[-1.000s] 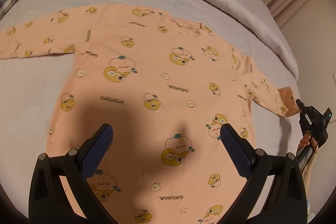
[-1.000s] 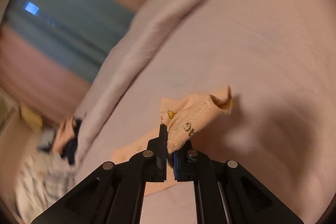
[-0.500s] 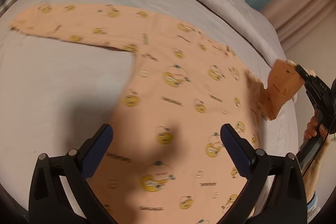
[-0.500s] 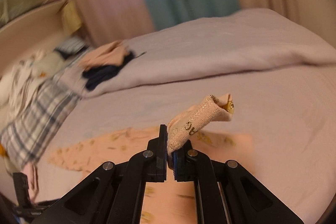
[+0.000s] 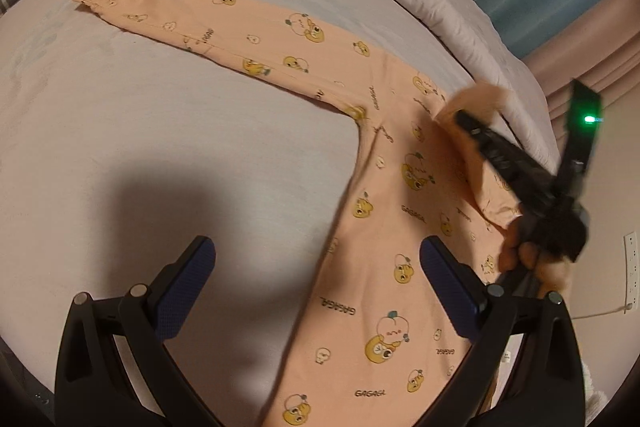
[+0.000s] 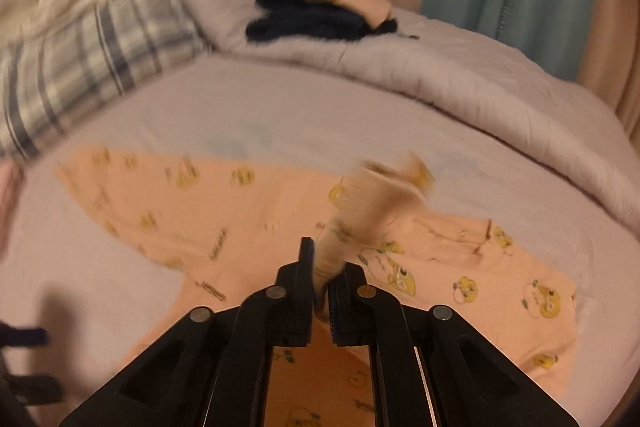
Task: Fold small clothes
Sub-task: 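Carry the held sleeve across the shirt body toward the other sleeve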
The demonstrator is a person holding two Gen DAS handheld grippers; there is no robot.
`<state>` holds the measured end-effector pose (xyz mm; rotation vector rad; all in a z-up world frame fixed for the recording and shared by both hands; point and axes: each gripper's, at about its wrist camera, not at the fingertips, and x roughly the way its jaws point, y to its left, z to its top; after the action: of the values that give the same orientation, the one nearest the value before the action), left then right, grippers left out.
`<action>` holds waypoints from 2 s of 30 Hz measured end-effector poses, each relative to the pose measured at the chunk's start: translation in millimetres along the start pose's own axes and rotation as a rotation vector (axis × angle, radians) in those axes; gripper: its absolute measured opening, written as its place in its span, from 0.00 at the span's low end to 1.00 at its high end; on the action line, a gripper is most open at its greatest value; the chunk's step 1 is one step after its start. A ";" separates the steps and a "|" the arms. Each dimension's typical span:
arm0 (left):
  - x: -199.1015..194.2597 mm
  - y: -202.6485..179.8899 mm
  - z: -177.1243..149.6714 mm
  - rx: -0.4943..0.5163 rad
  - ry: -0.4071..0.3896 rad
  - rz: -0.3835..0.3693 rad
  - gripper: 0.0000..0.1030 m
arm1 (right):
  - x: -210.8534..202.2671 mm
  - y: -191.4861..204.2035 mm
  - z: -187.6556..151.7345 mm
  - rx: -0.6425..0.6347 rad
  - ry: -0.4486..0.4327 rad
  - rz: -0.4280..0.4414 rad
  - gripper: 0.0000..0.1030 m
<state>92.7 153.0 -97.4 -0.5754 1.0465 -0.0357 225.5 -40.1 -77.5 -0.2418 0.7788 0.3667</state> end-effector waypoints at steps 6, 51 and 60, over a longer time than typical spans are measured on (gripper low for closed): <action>4.4 3.3 2.4 -0.002 0.012 0.006 0.99 | 27.8 19.9 8.5 -0.026 0.086 0.005 0.16; 138.3 -104.8 60.1 0.117 0.137 -0.219 0.61 | -47.0 -194.1 -116.5 0.597 0.086 0.022 0.40; 100.7 -91.9 22.5 0.211 0.125 -0.090 0.79 | -89.0 -170.1 -128.4 0.458 0.065 -0.064 0.41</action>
<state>184.9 54.7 -127.6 -0.4317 1.1214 -0.2614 154.8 -259.7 -88.7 0.1516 0.8946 0.1129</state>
